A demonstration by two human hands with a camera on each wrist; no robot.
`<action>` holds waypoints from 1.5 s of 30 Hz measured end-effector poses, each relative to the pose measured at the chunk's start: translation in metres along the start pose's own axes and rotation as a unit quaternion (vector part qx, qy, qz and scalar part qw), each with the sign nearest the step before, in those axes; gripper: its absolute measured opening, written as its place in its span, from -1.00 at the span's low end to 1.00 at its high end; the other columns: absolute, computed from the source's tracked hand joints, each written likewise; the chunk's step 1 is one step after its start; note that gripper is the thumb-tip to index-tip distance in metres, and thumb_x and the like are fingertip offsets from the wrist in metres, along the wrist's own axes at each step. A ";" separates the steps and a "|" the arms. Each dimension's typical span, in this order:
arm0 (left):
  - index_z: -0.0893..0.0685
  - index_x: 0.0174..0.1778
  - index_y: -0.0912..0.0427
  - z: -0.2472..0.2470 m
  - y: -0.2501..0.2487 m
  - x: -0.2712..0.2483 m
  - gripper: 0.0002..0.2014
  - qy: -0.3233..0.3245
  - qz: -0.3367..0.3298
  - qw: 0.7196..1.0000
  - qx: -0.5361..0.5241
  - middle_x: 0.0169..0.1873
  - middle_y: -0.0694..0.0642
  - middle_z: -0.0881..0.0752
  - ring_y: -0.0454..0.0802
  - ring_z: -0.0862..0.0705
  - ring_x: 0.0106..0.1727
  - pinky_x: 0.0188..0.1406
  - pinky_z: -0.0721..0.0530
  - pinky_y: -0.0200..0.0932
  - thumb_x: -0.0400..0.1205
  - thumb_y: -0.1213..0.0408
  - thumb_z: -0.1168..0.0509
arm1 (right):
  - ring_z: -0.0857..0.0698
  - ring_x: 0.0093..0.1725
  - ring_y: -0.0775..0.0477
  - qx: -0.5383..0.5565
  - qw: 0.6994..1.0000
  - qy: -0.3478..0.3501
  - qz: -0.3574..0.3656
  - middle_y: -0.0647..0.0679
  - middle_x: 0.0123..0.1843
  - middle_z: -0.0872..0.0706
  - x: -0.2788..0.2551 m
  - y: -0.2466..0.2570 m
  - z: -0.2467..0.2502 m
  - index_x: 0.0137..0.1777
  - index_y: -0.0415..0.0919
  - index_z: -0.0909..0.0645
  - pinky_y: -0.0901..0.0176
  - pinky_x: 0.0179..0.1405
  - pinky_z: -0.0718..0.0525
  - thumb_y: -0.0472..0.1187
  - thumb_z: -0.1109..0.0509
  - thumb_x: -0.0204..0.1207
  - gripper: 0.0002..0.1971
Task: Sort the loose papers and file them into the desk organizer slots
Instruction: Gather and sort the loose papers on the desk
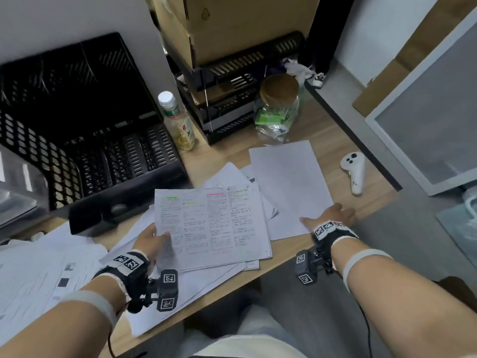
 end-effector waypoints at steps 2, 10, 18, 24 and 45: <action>-0.72 0.09 0.10 0.003 0.003 0.004 -0.80 0.007 0.003 1.000 0.004 0.13 0.22 -0.82 0.32 -0.78 0.17 0.31 -0.69 0.35 0.69 0.46 -0.29 | -0.40 0.49 -0.35 0.013 1.000 0.012 -0.007 -0.31 0.47 -0.39 0.000 0.004 0.001 0.46 -0.28 -0.19 -0.23 0.40 -0.49 0.26 -0.67 0.05 0.11; -0.70 0.23 0.10 -0.002 0.017 0.042 -0.76 0.037 0.015 0.999 0.018 0.21 0.20 -0.81 0.30 -0.75 0.23 0.37 -0.64 0.35 0.67 0.38 -0.32 | -0.66 0.01 -0.23 0.271 0.960 0.009 0.066 -0.21 0.17 -0.71 -0.016 0.013 0.028 0.25 -0.18 -0.54 0.07 0.03 -0.61 -0.25 -0.36 0.37 -0.60; -0.66 0.35 0.11 -0.016 -0.012 0.030 -0.71 0.105 0.008 0.993 0.062 0.23 0.20 -0.78 0.31 -0.75 0.20 0.28 -0.70 0.35 0.71 0.34 -0.27 | -0.62 -0.04 -0.08 0.319 0.851 -0.061 0.413 -0.12 -0.02 -0.69 -0.127 0.067 0.081 0.04 -0.25 -0.69 0.38 -0.14 -0.52 -0.48 -0.29 0.51 -0.78; -0.73 0.10 0.15 -0.018 -0.022 0.015 -0.79 0.143 0.008 0.988 0.053 -0.25 0.19 -0.78 0.14 -0.69 -0.29 -0.39 -0.64 -0.16 0.74 0.46 -0.21 | -0.46 0.44 -0.05 -0.043 0.860 0.041 0.506 0.10 0.42 -0.61 -0.162 0.090 -0.018 0.36 0.01 -0.61 -0.15 0.51 -0.38 -0.36 -0.37 0.49 -0.54; -0.73 0.19 0.16 0.009 -0.017 0.018 -0.80 0.138 -0.053 0.989 0.003 0.04 0.25 -0.84 0.23 -0.82 0.02 0.04 -0.81 0.10 0.80 0.32 -0.20 | -0.70 -0.14 -0.18 -0.069 0.929 -0.049 0.361 -0.04 0.12 -0.77 -0.145 0.053 0.000 0.53 0.32 -0.31 0.03 -0.15 -0.73 -0.38 -0.20 0.54 -0.32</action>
Point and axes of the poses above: each hand's wrist, its own x-axis towards the middle knuckle, its own z-axis out of the back of the hand, y = z × x, the point moved 7 cm from there along x, towards the middle knuckle
